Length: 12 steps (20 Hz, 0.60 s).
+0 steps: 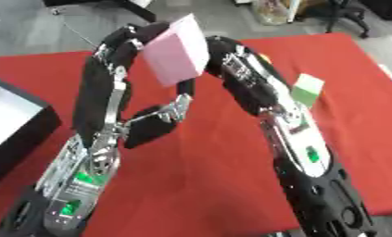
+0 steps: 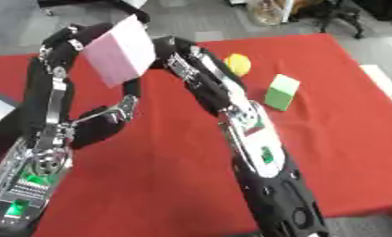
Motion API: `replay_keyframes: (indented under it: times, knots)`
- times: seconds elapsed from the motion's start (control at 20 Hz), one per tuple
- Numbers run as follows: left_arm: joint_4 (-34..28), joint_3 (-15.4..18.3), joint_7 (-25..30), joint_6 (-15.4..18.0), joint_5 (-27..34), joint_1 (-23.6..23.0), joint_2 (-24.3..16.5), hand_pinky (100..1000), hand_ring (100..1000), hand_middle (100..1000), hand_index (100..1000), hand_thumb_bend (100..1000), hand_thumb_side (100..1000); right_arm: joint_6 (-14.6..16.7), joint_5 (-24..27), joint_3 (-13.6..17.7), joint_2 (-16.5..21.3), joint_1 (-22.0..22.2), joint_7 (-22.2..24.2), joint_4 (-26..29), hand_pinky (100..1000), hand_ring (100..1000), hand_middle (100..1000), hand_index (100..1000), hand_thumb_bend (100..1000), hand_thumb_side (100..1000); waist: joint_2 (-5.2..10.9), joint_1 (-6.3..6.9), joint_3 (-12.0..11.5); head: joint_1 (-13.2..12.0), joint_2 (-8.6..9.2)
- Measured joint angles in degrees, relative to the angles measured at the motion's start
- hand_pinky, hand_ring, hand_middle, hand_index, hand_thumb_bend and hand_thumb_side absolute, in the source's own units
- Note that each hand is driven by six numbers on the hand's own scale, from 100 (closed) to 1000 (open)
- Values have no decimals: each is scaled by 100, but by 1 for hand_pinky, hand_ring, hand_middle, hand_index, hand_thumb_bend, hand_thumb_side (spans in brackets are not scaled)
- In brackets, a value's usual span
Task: Pick up the objects with one hand, pass them to the other hand, and then place them into the box on the other side of the table.
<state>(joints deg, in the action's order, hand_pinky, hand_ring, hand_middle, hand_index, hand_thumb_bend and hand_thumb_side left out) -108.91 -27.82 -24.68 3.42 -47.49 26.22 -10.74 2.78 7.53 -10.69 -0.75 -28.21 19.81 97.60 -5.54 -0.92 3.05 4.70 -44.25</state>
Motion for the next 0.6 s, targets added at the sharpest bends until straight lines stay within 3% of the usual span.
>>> replay_keyframes:
  times: [0.6]
  knots:
    - [-362,-25,-11,111,-132,-517,-237,617,610,593,658,100,372,-92,210,19,-7,2,-281,-44,825,822,694,722,100,747,0,1,10,6,0]
